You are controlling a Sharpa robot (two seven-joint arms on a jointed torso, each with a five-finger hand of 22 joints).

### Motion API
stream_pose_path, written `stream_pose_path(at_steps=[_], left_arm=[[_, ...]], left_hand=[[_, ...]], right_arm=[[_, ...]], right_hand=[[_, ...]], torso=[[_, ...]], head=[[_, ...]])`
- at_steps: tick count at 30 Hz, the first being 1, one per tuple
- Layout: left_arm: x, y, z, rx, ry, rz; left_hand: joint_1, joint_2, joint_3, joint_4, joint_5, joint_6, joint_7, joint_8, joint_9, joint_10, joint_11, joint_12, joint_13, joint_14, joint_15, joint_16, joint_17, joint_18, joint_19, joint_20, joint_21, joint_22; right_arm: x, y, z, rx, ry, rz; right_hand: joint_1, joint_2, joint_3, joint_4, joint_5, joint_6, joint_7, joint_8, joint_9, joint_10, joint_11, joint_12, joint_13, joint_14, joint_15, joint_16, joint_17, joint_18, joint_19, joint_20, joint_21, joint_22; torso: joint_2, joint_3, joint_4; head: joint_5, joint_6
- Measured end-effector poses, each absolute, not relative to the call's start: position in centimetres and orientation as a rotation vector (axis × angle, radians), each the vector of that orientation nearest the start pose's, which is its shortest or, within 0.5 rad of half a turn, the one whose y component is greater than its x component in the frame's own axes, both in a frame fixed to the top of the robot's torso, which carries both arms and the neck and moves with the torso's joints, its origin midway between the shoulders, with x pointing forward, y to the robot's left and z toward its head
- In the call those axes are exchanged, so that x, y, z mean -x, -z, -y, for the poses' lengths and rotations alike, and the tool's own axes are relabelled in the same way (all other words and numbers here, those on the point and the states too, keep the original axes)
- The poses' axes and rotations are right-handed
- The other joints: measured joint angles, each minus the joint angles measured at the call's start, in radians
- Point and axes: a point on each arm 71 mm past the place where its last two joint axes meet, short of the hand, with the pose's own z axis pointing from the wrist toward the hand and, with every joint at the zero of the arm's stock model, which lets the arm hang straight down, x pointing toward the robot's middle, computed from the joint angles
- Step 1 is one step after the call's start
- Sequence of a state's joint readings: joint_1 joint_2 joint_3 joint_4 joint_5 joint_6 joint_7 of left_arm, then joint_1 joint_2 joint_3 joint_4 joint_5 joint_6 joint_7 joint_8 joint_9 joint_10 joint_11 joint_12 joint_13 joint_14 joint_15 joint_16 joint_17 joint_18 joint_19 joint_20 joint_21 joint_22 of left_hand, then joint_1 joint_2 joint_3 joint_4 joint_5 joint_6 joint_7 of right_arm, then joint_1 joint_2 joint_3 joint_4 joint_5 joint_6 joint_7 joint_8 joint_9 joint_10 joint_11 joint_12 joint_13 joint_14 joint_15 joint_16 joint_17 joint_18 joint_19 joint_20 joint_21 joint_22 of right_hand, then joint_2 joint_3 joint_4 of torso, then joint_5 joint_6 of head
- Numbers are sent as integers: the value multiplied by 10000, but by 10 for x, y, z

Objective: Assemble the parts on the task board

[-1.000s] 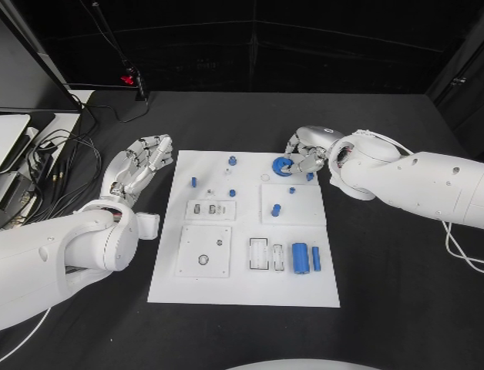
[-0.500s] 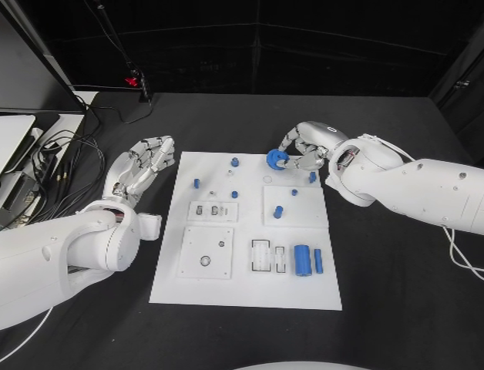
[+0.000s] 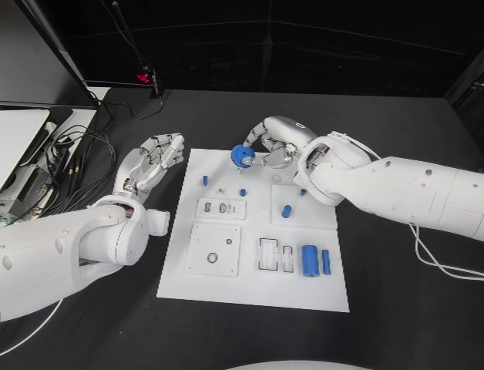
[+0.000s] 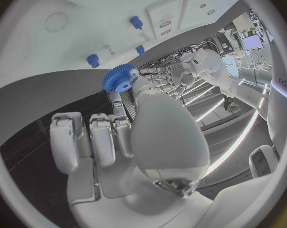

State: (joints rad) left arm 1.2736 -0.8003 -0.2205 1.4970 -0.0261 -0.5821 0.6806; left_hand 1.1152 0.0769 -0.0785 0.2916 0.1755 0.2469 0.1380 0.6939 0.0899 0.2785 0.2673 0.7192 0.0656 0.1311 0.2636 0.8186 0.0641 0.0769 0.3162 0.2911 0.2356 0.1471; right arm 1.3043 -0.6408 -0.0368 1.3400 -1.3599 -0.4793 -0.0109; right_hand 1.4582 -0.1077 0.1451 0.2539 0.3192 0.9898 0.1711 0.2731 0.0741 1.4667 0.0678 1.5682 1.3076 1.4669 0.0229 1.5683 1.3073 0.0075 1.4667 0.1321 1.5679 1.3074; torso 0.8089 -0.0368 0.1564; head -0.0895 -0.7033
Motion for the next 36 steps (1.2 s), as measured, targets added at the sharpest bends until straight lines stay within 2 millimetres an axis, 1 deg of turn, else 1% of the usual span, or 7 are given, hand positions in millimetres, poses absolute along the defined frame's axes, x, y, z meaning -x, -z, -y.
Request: stream_pose_path(at_steps=[5,9,14,24,29,31,36], left_arm=[[-486,188,-212,8802,13723,-12053],[-487,188,-211,8798,13724,-12053],[-487,188,-212,8797,13713,-12049],[-487,188,-211,8792,13727,-12054],[-487,188,-211,8792,13726,-12054],[-487,188,-211,8792,13727,-12054],[-487,188,-210,8789,13736,-12058]], left_hand=[[0,0,0,0,0,0,0,0,1,0,0,0,0,0,0,0,0,0,0,0,0,0],[48,48,0,0,0,0,0,0,1,0,0,0,0,0,0,0,0,0,0,0,0,0],[53,52,0,0,0,0,0,0,1,0,0,0,0,0,0,0,0,0,0,0,0,-1],[53,52,0,0,0,0,0,0,2,0,0,0,0,0,0,0,0,-1,0,0,0,-1],[52,52,0,0,0,0,0,0,2,0,0,0,0,0,0,0,0,0,0,0,0,-2],[52,52,0,0,0,0,0,0,2,0,0,0,0,0,0,0,0,0,0,0,0,-2],[52,52,0,0,0,0,0,0,3,0,0,0,0,0,0,0,0,0,0,0,0,-3]], right_arm=[[-538,130,136,1361,-7613,-14285],[-540,133,133,1519,-7491,-14554],[-543,135,133,1631,-7238,-14816],[-546,139,131,1797,-6747,-15156],[-547,140,128,1877,-6629,-15262],[-547,141,127,1915,-6603,-15302],[-547,142,123,2001,-6563,-15430]], right_hand=[[0,0,-1,0,-2,20,7,-25,0,0,0,0,0,0,0,0,0,0,0,0,0,0],[0,0,-2,0,-2,43,22,-44,0,0,1,0,0,0,0,0,0,-1,0,0,0,0],[-1,-1,-3,0,-4,44,21,-66,-4,0,1,0,0,0,1,0,0,0,0,0,0,0],[-2,-2,32,-35,-7,81,-15,-102,-20,1,1,0,0,0,1,0,-1,0,0,1,0,0],[-2,-2,32,-36,-8,188,-120,-130,-33,1,1,0,0,0,1,0,6,-1,0,1,0,-1],[56,60,78,-73,24,610,-405,-50,75,0,0,0,-1,0,1,0,8,0,0,1,0,-1],[66,70,78,-73,-9,615,-407,-110,-15,0,0,0,0,0,1,0,7,0,0,1,0,-1]], torso=[[2,0,8],[2,0,7],[2,1,-16],[-6,6,-19],[-6,6,-19],[-6,6,-19],[-6,6,-19]], head=[[82,-41],[133,-68],[152,-115],[160,-146],[152,-148],[152,-152],[177,-170]])
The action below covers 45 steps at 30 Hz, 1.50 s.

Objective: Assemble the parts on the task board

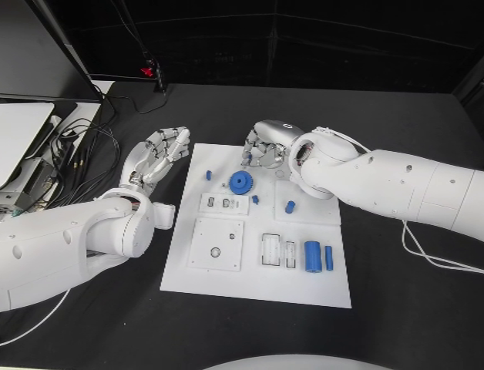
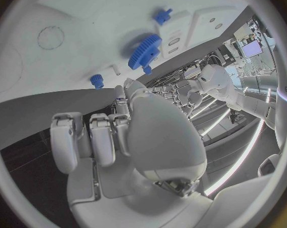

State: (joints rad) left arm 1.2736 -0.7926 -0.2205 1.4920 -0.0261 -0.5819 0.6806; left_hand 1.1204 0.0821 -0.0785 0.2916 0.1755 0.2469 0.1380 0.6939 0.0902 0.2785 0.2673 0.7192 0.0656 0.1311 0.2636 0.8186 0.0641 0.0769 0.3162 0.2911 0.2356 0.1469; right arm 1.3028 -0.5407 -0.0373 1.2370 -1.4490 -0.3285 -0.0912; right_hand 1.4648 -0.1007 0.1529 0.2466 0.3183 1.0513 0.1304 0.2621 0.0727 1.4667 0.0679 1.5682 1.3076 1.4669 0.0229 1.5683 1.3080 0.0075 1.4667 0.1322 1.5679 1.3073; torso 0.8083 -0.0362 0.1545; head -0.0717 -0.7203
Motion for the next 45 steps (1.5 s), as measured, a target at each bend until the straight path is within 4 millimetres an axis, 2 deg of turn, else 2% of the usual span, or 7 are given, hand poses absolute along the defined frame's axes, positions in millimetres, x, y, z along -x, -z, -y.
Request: stream_pose_path(at_steps=[19,21,23,26,35,39,45], left_arm=[[-487,188,-211,8788,13722,-12052],[-488,188,-211,8787,13724,-12053],[-488,188,-210,8784,13733,-12057],[-488,188,-210,8783,13734,-12057],[-488,188,-211,8785,13723,-12054],[-488,188,-211,8784,13717,-12052],[-488,188,-211,8784,13715,-12053]], left_hand=[[0,0,-57,-1,38,0,0,0,-19,0,0,0,0,0,0,0,0,0,0,0,0,-1],[0,0,-57,-1,38,0,0,0,-19,0,0,0,0,0,0,0,0,0,0,0,0,-1],[0,0,-57,-1,38,0,0,0,-19,0,0,0,0,0,0,0,0,0,0,0,0,-1],[0,0,-57,-1,38,0,0,0,-18,0,0,0,0,0,0,0,0,0,0,0,0,-1],[0,0,-57,-1,38,0,0,0,-18,0,0,0,0,0,0,0,0,1,0,0,0,-1],[0,0,-57,-1,38,0,0,0,-17,0,0,0,0,0,0,0,0,0,0,0,0,-2],[0,0,-57,-1,38,0,0,0,-17,0,0,0,0,0,0,0,0,0,0,0,0,-2]], right_arm=[[-546,146,120,2220,-6376,-15427],[-545,145,120,2242,-6519,-15232],[-542,143,120,2245,-6753,-15025],[-538,142,120,2247,-7100,-14828],[-526,139,124,2226,-7908,-14452],[-525,139,126,2247,-8040,-14407],[-522,142,127,2486,-8103,-14560]], right_hand=[[-1,-1,-1,0,1,-1,0,-186,-32,0,0,0,0,0,0,0,-2,0,0,0,0,0],[-24,-24,-1,0,-38,-60,58,-301,-47,0,0,0,0,0,0,0,-2,-1,0,0,0,0],[-149,-149,-62,60,-39,-136,134,-430,-63,0,0,0,0,0,0,0,-2,-1,0,0,0,0],[-324,-242,-159,157,-81,-288,150,-644,-64,1,74,0,0,0,0,0,-3,0,0,0,0,0],[-359,-227,-188,185,-80,-323,185,-713,-63,1,74,0,0,0,0,0,-3,-1,0,0,0,0],[-477,-346,-258,254,-135,-370,156,-831,-63,1,74,0,0,0,0,0,-4,-1,0,0,0,0],[-610,-479,-494,416,-459,-852,54,-1242,-62,1,73,0,0,0,0,0,-4,0,0,0,0,3]], torso=[[-2,0,-4],[-5,0,-7],[-5,0,-7],[-5,0,-8],[0,2,-23],[0,3,-23],[-6,0,-19]], head=[[7,-23],[4,-19],[-3,-17],[-5,-26],[-23,-67],[-44,-80],[-65,-76]])
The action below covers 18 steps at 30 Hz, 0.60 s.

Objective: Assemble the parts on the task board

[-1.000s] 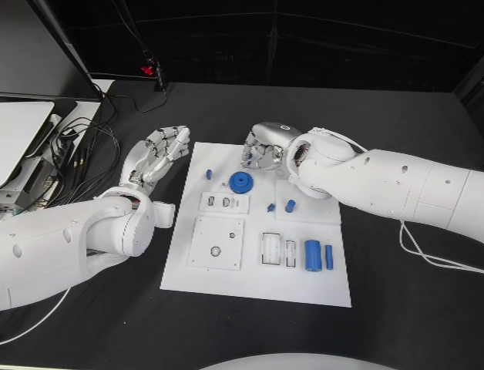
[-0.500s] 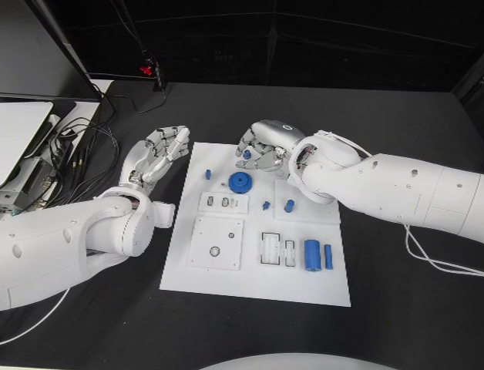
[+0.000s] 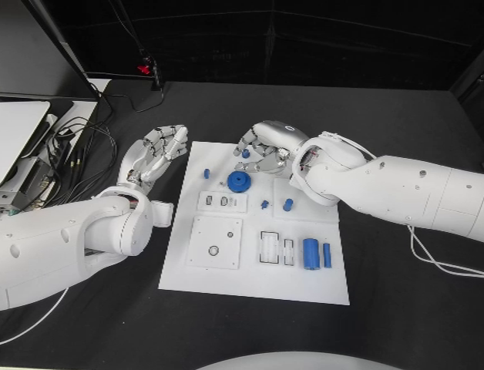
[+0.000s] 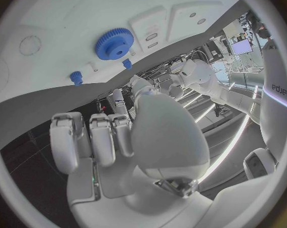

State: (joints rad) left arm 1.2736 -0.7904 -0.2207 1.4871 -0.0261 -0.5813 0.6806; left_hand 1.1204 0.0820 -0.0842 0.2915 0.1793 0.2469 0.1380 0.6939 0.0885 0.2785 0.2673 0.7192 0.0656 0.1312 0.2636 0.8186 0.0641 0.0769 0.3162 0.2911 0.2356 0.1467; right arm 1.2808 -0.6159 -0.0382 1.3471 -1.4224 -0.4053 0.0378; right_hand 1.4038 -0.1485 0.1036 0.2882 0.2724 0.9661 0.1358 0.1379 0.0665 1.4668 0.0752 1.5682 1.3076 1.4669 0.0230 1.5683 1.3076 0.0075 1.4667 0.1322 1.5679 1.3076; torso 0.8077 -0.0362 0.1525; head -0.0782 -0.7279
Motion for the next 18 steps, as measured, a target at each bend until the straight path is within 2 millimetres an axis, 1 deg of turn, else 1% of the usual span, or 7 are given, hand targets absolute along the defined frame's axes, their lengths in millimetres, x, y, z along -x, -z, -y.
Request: stream_pose_path(at_steps=[2,4,5,6,12,14,18], left_arm=[[-488,188,-211,8784,13715,-12053],[-488,189,-211,8784,13715,-12054],[-488,189,-211,8785,13716,-12054],[-488,189,-211,8785,13716,-12055],[-488,189,-211,8786,13721,-12057],[-488,189,-211,8786,13721,-12057],[-488,188,-211,8787,13725,-12059]], left_hand=[[0,0,0,0,0,0,0,0,0,0,0,0,0,0,0,0,0,0,0,0,0,0],[0,0,0,0,0,0,0,0,0,0,0,0,0,0,0,0,0,0,0,0,0,0],[0,0,0,0,0,0,0,0,1,0,0,0,0,0,0,0,0,0,0,0,0,0],[0,0,0,0,0,0,0,0,0,0,0,0,0,0,0,0,0,0,0,0,0,0],[0,0,0,0,0,0,0,0,-14,0,0,0,0,0,0,0,0,0,0,0,0,0],[0,0,0,0,0,0,0,0,-13,0,0,0,0,0,0,0,0,0,0,0,0,0],[0,0,0,0,0,0,0,0,-13,0,0,0,0,0,0,0,0,0,0,0,0,0]], right_arm=[[-520,144,126,2665,-8081,-14681],[-518,146,125,2843,-8040,-14793],[-518,147,124,2970,-8001,-14868],[-517,148,124,3062,-7961,-14926],[-517,152,123,3487,-7651,-15264],[-517,154,122,3603,-7541,-15363],[-518,156,123,3813,-7300,-15563]], right_hand=[[-38,-38,-53,12,-41,-132,-62,-116,0,0,0,0,0,0,0,0,0,-1,0,0,0,5],[-48,-56,-110,36,-117,-254,-78,-194,0,-3,-3,0,0,0,0,0,0,-1,0,0,0,5],[-38,-145,-147,23,-167,-291,-117,-233,0,-26,-31,0,0,-25,-24,0,0,0,0,0,0,5],[-38,-145,-147,23,-171,-314,-99,-281,0,-10,-66,0,0,-16,-58,0,0,1,0,0,0,4],[-38,-144,-172,49,-257,-371,-127,-286,0,-1,-75,0,0,0,-74,0,-1,0,-3,-3,0,4],[-23,-240,-198,24,-346,-371,-127,-338,8,-1,-75,0,0,0,-74,0,-1,-1,-33,-38,0,4],[-24,-238,-233,53,-350,-371,-127,-338,17,-1,-74,0,0,0,-74,0,-1,-1,2,-73,0,3]], torso=[[-1,-4,4],[-1,-6,9],[-1,-6,9],[-1,-6,9],[-7,-8,21],[-7,-9,22],[-7,-8,26]], head=[[-10,0],[-12,1],[-12,1],[-12,1],[-16,17],[-17,22],[-5,27]])
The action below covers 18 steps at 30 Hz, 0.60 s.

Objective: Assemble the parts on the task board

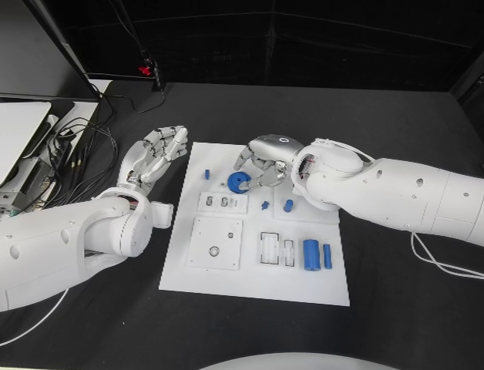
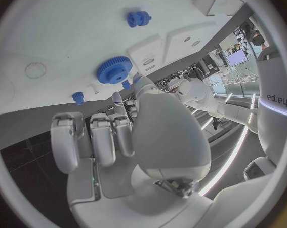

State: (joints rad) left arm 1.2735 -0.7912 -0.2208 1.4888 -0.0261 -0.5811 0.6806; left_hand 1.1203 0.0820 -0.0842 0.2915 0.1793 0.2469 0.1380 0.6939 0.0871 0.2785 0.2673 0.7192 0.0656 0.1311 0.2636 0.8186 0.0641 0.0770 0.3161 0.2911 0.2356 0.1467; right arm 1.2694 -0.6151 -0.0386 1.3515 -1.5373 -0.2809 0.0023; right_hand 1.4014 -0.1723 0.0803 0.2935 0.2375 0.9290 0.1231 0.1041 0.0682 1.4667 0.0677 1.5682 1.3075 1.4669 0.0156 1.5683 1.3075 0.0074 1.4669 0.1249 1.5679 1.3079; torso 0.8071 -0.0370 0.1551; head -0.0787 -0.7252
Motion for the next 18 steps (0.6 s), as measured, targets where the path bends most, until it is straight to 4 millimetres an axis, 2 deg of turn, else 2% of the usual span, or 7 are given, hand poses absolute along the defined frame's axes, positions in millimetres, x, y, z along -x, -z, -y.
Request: stream_pose_path(at_steps=[7,12,18], left_arm=[[-488,188,-211,8789,13719,-12056],[-488,188,-211,8788,13721,-12057],[-488,188,-211,8787,13723,-12058]], left_hand=[[0,0,0,0,0,0,0,0,0,0,0,0,0,0,0,0,0,-1,0,0,0,0],[0,0,0,0,0,0,0,0,0,0,0,0,0,0,0,0,0,-1,0,0,0,0],[0,0,0,0,0,0,0,0,1,0,0,0,0,0,0,0,0,-1,0,0,0,0]], right_arm=[[-518,159,121,4054,-6937,-15799],[-519,160,118,4154,-6730,-15886],[-520,161,116,4195,-6523,-15939]], right_hand=[[0,0,0,0,-53,-30,-30,0,0,0,0,0,0,0,0,0,0,0,0,1,0,-1],[79,-79,21,-20,-53,-30,-31,-24,15,-22,-22,0,0,0,1,0,0,1,0,1,0,-1],[186,29,147,-53,-52,-30,-31,-36,45,0,-73,0,0,-35,-35,0,-1,1,0,1,0,-2]], torso=[[12,4,0],[12,6,-1],[15,6,-5]], head=[[29,7],[31,-10],[32,-18]])
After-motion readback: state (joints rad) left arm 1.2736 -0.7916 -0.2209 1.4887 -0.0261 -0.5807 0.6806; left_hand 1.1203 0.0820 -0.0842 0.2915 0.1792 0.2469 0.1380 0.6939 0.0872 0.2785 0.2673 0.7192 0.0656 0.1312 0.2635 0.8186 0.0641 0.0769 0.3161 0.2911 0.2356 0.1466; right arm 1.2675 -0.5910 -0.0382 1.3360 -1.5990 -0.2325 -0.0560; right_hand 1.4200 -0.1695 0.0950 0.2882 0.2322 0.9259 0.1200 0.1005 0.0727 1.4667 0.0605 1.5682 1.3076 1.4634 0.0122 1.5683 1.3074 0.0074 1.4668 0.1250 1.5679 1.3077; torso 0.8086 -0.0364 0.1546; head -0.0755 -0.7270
